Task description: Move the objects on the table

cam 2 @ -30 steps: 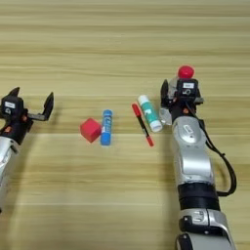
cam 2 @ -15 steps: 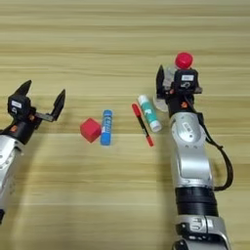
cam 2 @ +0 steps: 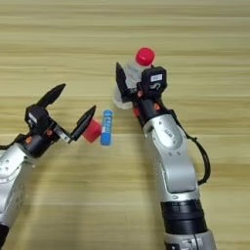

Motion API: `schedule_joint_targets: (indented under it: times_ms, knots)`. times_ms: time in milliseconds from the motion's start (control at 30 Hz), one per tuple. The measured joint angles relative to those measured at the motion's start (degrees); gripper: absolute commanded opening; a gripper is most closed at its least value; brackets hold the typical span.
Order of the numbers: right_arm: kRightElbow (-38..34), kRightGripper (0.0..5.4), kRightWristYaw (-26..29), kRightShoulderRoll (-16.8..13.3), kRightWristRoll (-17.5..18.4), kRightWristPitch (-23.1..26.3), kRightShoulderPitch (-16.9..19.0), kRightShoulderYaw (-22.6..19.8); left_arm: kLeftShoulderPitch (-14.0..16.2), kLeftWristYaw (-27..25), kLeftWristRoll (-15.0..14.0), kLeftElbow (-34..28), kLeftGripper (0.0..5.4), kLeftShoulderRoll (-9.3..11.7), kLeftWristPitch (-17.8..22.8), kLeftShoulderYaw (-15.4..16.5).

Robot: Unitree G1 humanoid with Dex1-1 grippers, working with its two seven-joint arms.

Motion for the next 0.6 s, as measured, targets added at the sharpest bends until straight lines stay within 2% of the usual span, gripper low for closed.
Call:
schedule_joint_targets:
  times_ms: [67,167,333,433,600]
  knots:
    - [-1.4,3.25,0.9,0.0,1.0,2.2,0.7,1.0,0.3,-0.8,0.1,-0.1,5.4,0.6,-0.4,-0.9]
    - [-4.3,3.24,2.4,0.2,3.2,6.6,1.2,3.6,0.5,-1.4,1.9,0.0,5.4,1.0,-1.9,-2.1]
    - [-7.5,3.23,3.9,0.7,5.9,12.9,3.0,6.3,0.5,-1.2,2.6,0.4,5.4,1.2,-2.8,-2.3]
    - [-10.3,3.23,4.4,0.8,7.0,14.8,3.1,7.5,0.5,-1.1,4.2,0.9,5.4,1.3,-3.4,-2.7]
    - [-13.6,3.23,4.4,0.9,8.2,18.0,3.9,9.7,0.5,-0.7,4.4,1.4,5.4,1.4,-4.2,-2.9]
